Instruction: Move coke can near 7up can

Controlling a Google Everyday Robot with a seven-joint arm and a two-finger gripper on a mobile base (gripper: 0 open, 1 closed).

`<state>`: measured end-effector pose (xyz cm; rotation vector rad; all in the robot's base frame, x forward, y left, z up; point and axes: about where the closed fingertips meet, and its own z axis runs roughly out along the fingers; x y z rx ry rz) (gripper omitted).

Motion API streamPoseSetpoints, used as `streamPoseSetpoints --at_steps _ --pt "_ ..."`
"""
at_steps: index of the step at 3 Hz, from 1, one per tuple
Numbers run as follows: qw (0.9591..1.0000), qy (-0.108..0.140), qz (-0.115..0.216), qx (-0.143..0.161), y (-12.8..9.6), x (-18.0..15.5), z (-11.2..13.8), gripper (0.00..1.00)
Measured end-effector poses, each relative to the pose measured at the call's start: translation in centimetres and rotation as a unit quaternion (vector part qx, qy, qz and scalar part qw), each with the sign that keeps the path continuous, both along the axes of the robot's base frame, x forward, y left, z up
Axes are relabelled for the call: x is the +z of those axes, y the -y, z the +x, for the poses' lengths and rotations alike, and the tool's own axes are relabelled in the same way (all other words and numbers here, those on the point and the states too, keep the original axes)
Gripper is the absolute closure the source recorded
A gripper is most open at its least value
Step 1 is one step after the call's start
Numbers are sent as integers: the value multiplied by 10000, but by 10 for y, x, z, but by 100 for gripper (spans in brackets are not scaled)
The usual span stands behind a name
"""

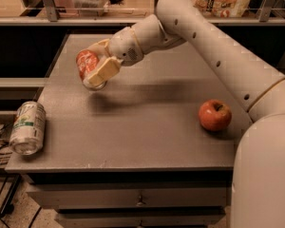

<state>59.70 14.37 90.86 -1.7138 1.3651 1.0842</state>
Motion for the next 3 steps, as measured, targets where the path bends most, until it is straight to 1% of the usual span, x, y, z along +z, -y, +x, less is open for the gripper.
streamPoseSetpoints --at_steps 1,2,3 --pt "9995 -5 131 295 -20 -5 -28 100" --pt "9983 -20 310 494 -37 -16 -54 100" --pt "9970 -90 524 563 -51 -25 -73 81"
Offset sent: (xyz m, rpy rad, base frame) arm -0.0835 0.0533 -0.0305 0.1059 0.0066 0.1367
